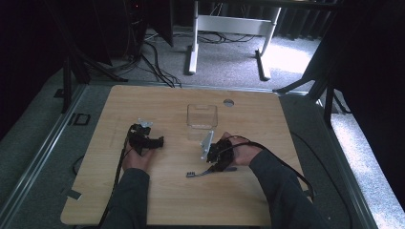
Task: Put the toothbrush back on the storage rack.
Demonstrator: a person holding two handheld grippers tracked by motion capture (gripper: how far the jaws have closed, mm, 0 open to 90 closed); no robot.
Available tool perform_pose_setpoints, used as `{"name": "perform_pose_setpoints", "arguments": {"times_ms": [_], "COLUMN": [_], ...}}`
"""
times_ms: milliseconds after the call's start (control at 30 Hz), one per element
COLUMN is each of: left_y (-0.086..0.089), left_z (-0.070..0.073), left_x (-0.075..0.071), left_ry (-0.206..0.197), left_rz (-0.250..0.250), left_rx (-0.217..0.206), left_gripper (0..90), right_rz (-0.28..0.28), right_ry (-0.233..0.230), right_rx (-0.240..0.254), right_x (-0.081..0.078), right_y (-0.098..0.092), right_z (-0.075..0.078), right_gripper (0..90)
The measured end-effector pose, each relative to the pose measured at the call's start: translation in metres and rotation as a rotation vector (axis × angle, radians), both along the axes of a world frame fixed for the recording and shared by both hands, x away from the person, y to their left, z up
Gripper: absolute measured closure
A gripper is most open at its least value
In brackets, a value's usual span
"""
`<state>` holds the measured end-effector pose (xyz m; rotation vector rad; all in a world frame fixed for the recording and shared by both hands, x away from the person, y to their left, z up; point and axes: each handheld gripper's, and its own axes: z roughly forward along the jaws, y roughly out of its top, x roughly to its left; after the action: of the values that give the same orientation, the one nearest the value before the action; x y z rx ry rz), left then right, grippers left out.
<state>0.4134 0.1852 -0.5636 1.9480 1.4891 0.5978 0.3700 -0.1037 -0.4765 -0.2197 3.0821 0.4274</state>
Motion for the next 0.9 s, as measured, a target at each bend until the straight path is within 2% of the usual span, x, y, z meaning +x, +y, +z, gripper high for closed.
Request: {"name": "perform_pose_setpoints", "arguments": {"times_ms": [433,667,900], "left_y": [0.0,0.0,0.0], "left_z": [0.0,0.0,0.0], "left_x": [0.0,0.0,0.0], "left_ry": [0.0,0.0,0.0], "left_rz": [0.0,0.0,0.0], "left_rx": [0.0,0.0,0.0], "left_gripper": [8.6,8.6,8.6], "right_rz": [0.007,0.006,0.016], "right_ry": [0.013,0.015,0.013], "right_rx": [-0.025,-0.054,-0.056], "right_x": [0.0005,0.0004,0.0003], "right_y": [0.0017,0.0025,0.0031], "right_z": [-0.0039,-0.0081,-0.0099], "right_gripper": [63.4,63.4,63.4]}}
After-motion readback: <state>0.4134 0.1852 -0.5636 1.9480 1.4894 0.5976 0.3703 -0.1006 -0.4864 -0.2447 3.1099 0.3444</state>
